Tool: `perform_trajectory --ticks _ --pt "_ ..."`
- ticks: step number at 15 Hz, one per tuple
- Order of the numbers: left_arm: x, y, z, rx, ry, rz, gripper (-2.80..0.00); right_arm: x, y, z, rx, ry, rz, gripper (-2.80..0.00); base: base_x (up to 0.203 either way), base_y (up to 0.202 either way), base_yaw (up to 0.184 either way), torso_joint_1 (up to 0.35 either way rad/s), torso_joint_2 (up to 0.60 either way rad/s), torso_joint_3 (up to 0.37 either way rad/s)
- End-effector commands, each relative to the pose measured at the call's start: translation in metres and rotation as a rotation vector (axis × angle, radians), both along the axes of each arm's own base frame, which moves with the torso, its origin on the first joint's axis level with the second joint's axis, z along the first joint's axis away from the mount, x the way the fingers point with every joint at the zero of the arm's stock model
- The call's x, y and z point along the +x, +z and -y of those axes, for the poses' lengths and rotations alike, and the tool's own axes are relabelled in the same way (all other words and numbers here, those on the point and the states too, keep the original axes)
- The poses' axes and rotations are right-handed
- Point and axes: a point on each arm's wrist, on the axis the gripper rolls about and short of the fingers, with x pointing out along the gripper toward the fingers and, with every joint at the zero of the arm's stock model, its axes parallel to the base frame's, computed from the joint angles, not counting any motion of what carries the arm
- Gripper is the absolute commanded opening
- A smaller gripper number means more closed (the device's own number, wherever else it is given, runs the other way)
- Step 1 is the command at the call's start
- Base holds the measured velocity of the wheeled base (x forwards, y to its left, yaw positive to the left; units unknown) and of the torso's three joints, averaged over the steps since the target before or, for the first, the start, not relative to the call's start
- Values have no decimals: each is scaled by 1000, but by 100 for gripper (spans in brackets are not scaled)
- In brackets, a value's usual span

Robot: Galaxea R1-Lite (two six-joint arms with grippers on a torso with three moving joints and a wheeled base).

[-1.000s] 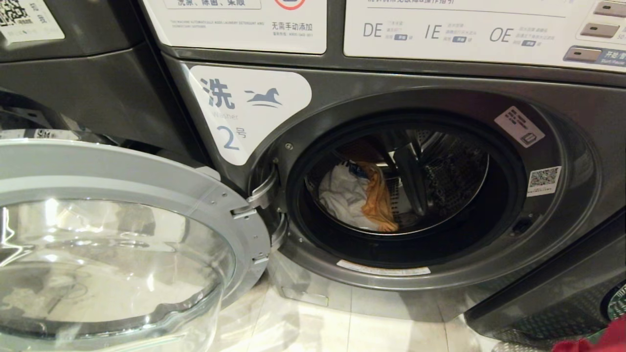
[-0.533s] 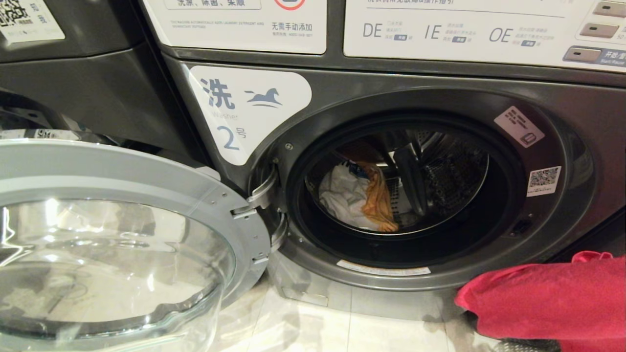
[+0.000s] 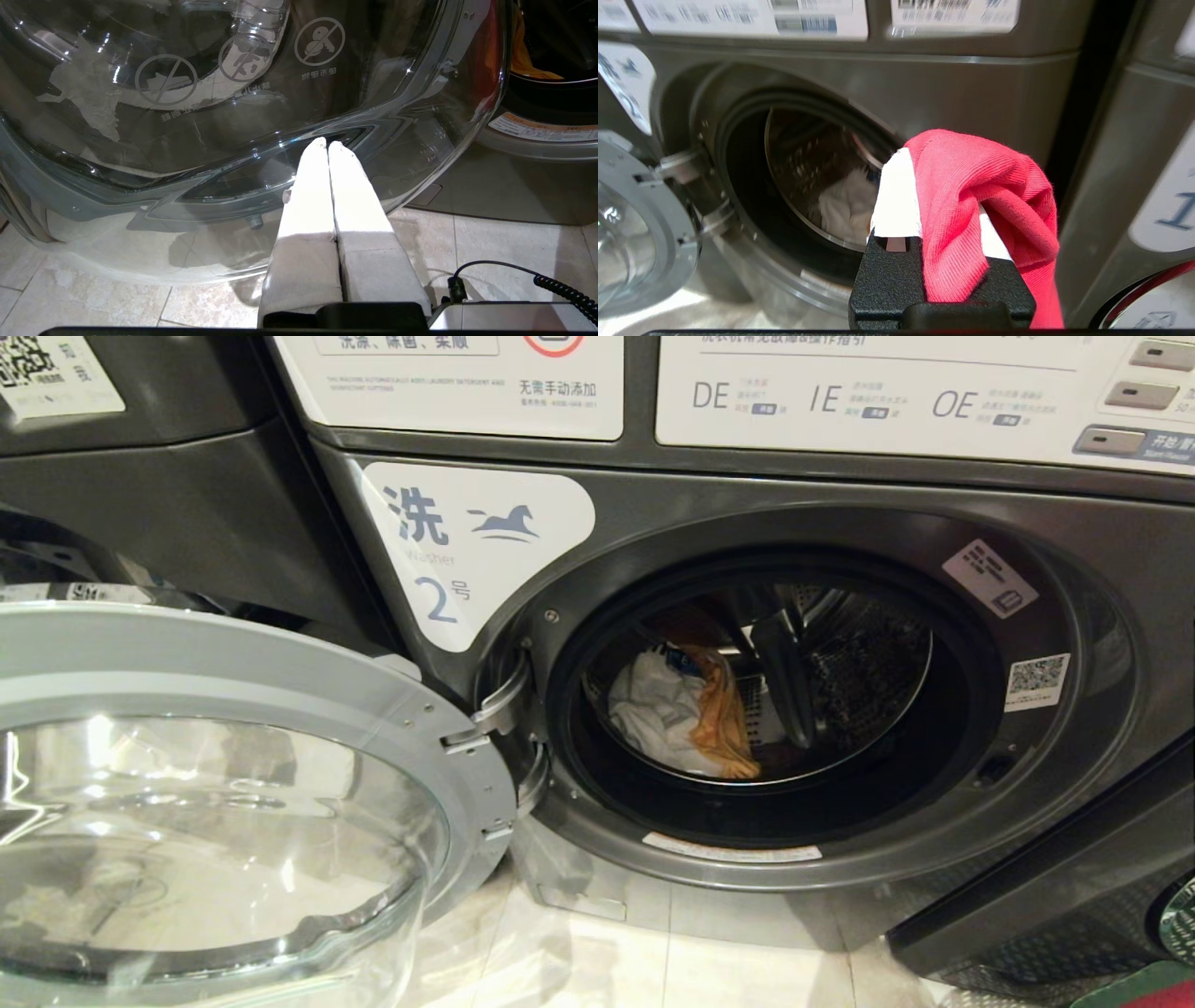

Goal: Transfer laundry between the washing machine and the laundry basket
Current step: Pick a cloth and place it into the basket

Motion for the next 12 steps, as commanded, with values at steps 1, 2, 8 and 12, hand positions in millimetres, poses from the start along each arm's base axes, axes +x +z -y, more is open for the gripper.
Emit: perform_trajectory --ticks 1,2,8,12 --pt "0 0 0 0 1 2 -280 21 6 -14 -39 -1 -81 -280 0 0 0 0 0 0" --pt "0 0 0 0 0 2 -280 30 8 -21 -44 2 -118 -280 0 0 0 0 0 0" --pt "0 0 0 0 0 1 -280 54 14 -36 -62 -41 -201 -280 0 0 0 0 0 0" --pt "0 0 0 0 0 2 -280 57 11 -38 -42 -36 -220 -280 0 0 0 0 0 0"
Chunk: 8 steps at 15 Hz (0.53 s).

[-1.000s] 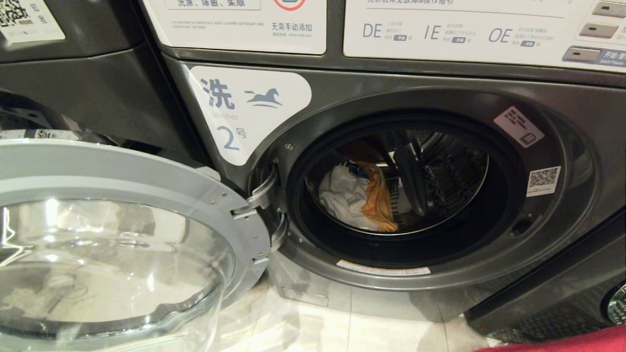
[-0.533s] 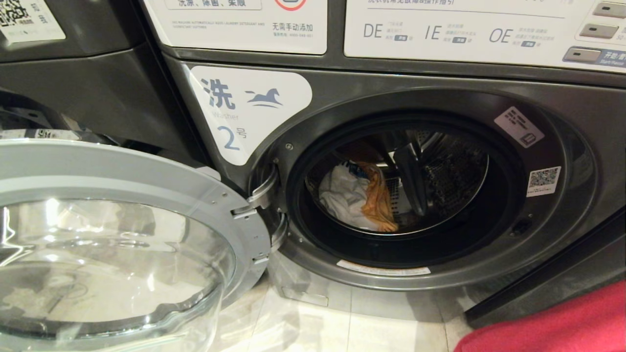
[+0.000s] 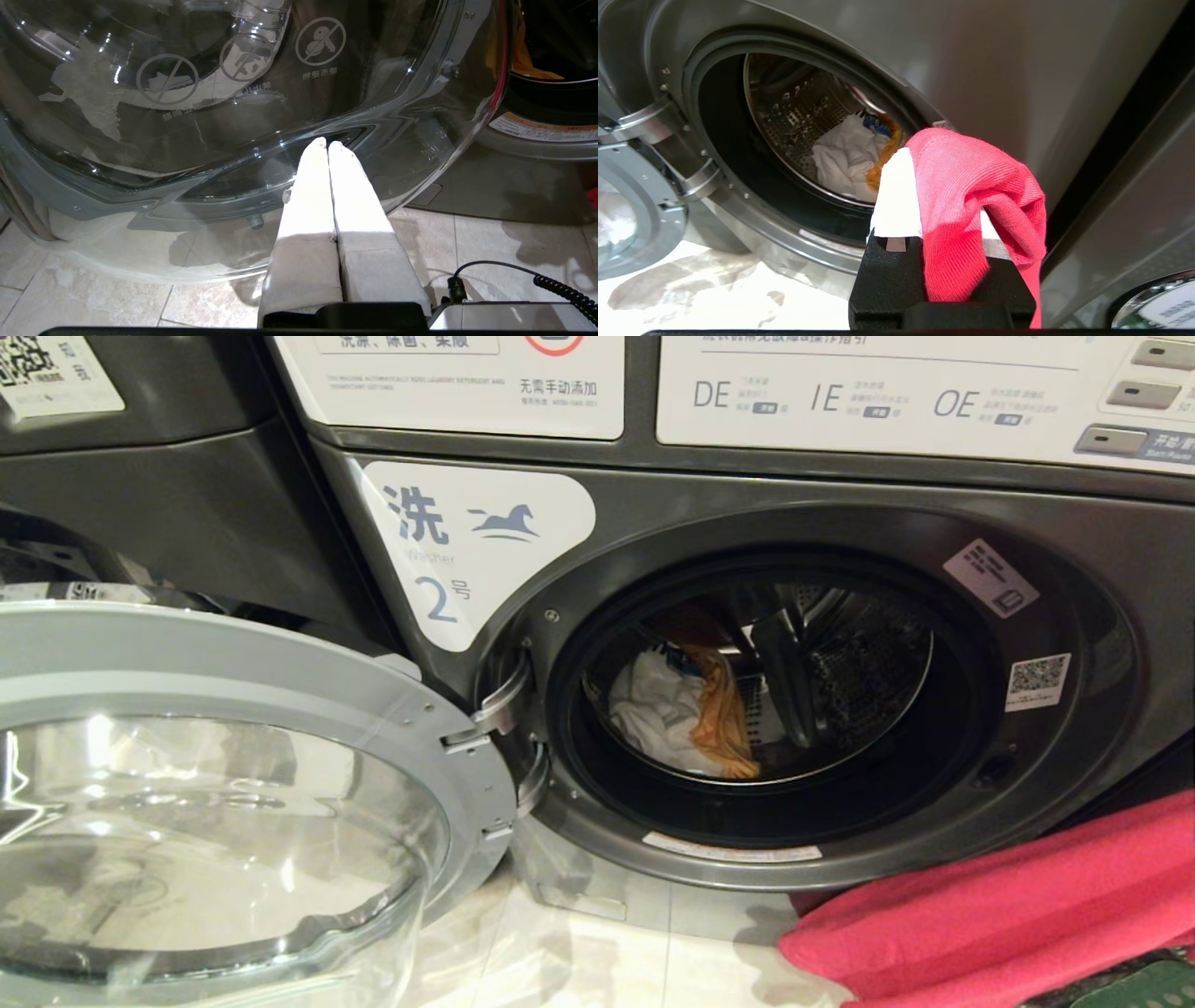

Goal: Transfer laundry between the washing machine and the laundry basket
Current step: Pick a cloth and place it into the basket

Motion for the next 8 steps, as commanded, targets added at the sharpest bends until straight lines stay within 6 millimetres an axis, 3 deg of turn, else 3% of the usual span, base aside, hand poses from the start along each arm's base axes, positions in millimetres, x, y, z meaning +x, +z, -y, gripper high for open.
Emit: perform_trajectory --ticks 1,3,8 --pt "0 0 0 0 0 2 -280 4 -1 -2 0 -4 -17 -280 0 0 0 0 0 0" --pt "0 0 0 0 0 2 -280 8 -2 -5 4 -23 -36 -280 -2 -2 -32 -1 1 3" --pt "0 0 0 0 0 2 -280 14 -3 -7 -3 -39 -59 -280 -3 7 -153 2 2 2"
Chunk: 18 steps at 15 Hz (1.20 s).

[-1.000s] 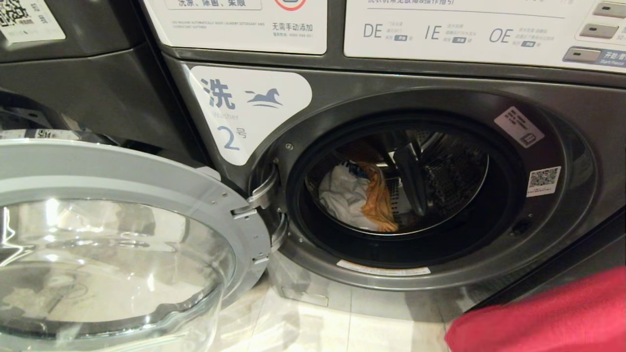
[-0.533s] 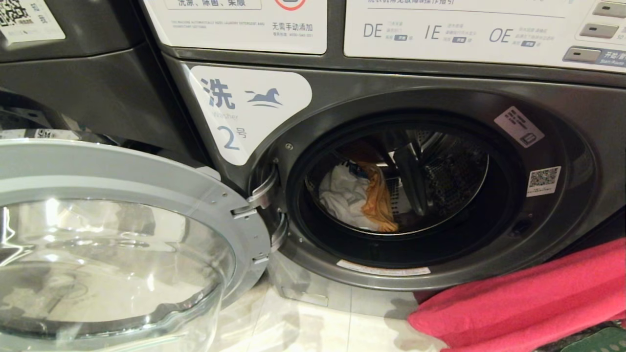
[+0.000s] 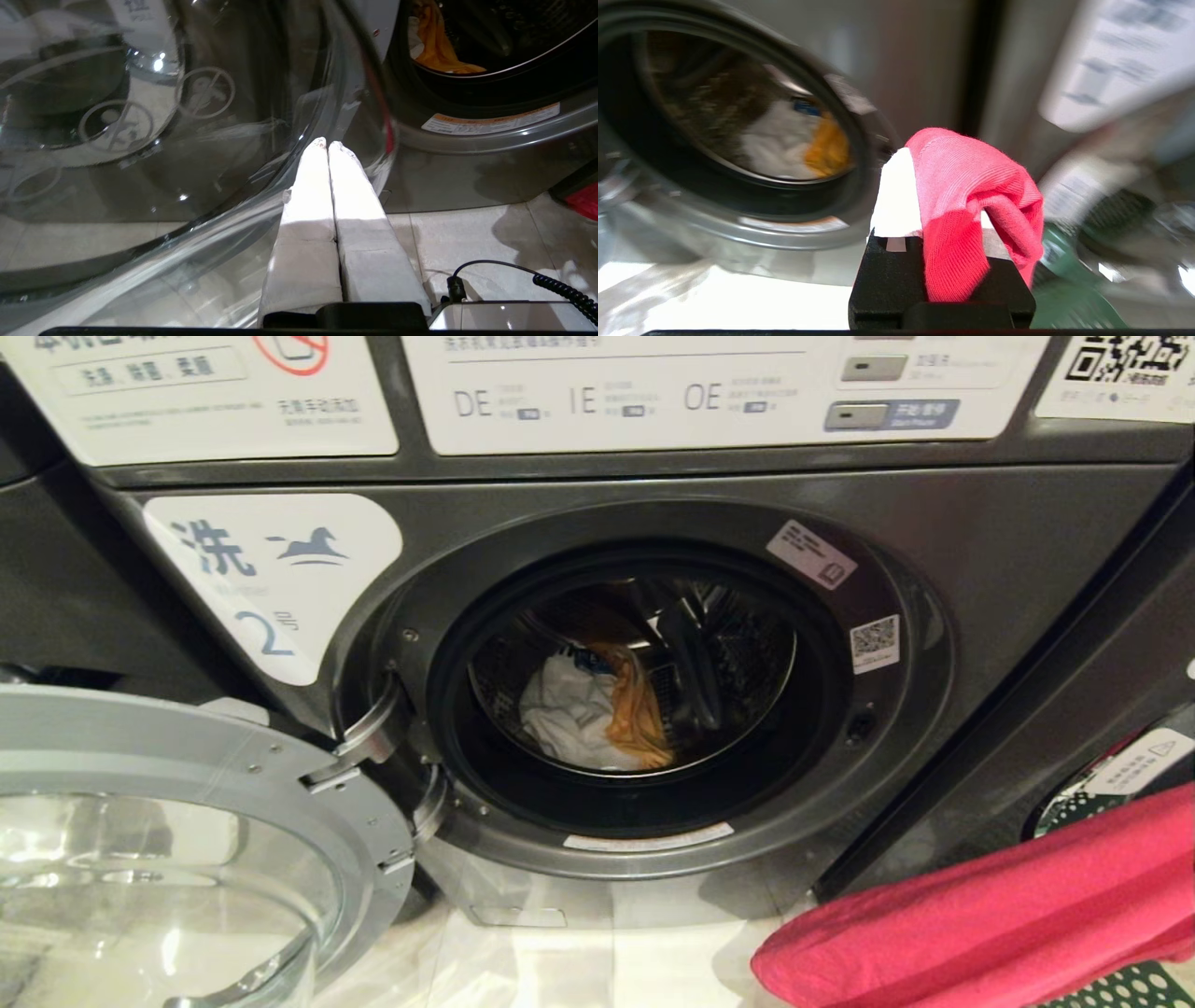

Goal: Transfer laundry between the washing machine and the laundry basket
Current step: Pick a cloth and place it into the basket

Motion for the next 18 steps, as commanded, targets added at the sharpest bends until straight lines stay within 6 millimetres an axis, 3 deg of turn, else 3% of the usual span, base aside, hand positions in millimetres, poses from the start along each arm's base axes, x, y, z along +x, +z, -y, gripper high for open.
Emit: perform_trajectory --ticks 1,6,12,18 --pt "0 0 0 0 0 2 -280 2 -1 -1 -6 -7 -11 -280 -3 1 -83 -6 -2 -2" --pt "0 0 0 0 0 1 -280 8 7 0 2 -126 -12 -280 0 0 0 0 0 0" --pt "0 0 0 0 0 1 -280 35 43 15 1 -558 -17 -280 0 0 0 0 0 0" --pt "0 0 0 0 0 2 -280 44 33 43 15 -686 -194 -280 0 0 0 0 0 0"
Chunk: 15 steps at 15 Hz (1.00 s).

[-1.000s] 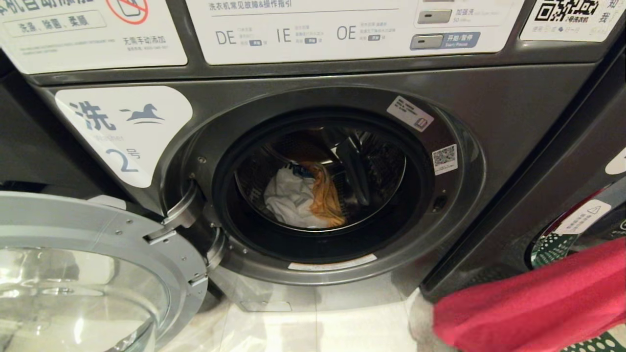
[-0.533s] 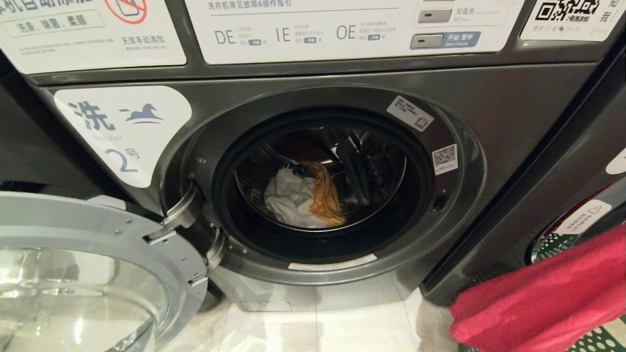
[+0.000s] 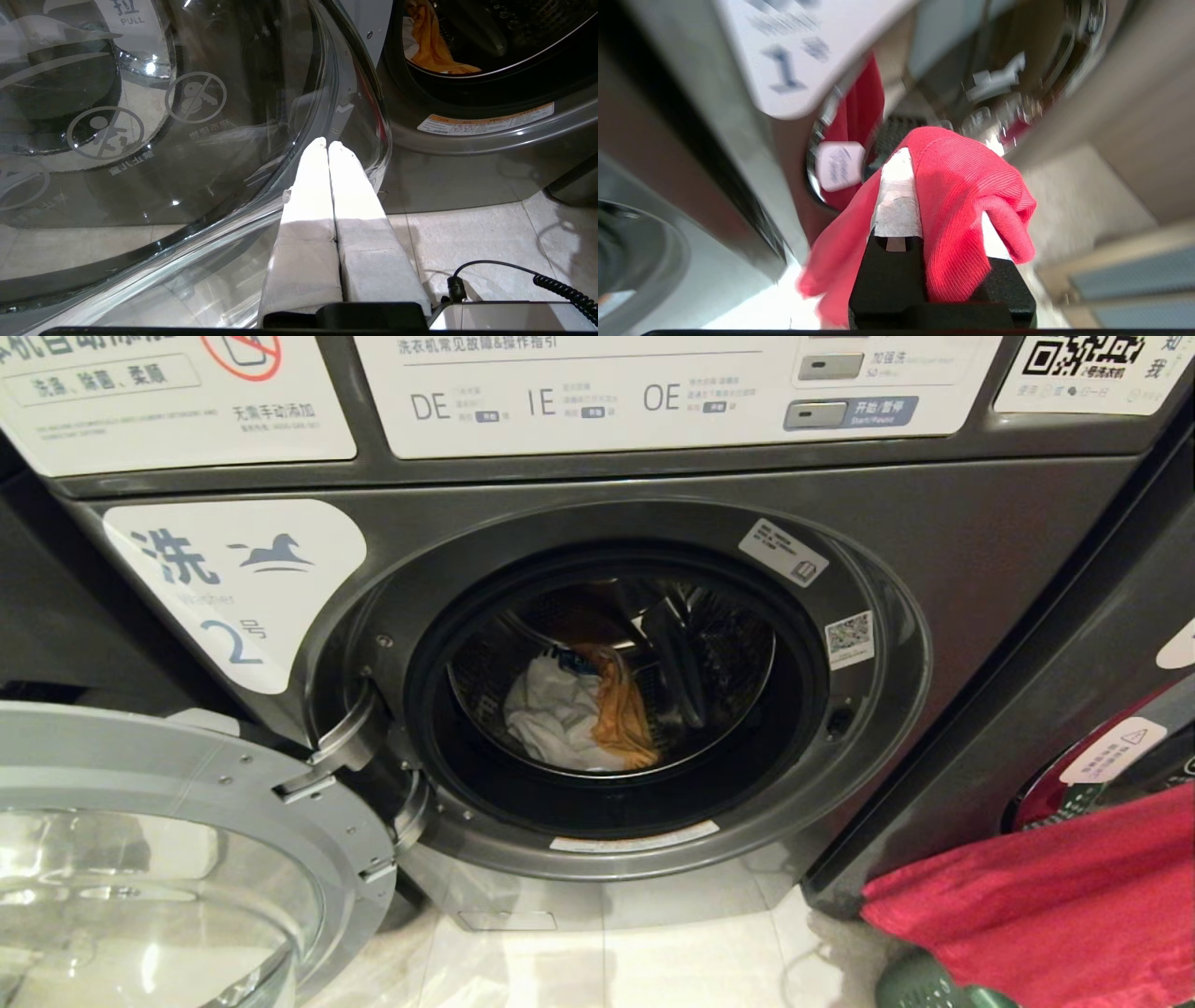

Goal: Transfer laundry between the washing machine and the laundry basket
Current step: Pick a cloth and place it into the basket

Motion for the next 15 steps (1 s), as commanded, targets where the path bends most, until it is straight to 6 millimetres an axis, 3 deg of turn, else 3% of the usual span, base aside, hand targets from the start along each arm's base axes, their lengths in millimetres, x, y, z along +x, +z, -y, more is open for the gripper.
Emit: perform_trajectory --ticks 1,5,9,12,15 --pt "0 0 0 0 0 1 -280 12 -6 14 40 -46 -55 -280 0 0 0 0 0 0" --pt "0 0 0 0 0 2 -280 34 -20 46 123 -141 -155 -280 0 0 0 0 0 0" --pt "0 0 0 0 0 0 -280 47 -6 76 103 -227 -124 -280 0 0 0 0 0 0" --pt "0 0 0 0 0 0 -280 51 32 79 -42 -163 62 -280 0 0 0 0 0 0" --pt "0 0 0 0 0 2 -280 45 35 72 -59 -137 80 -280 0 0 0 0 0 0"
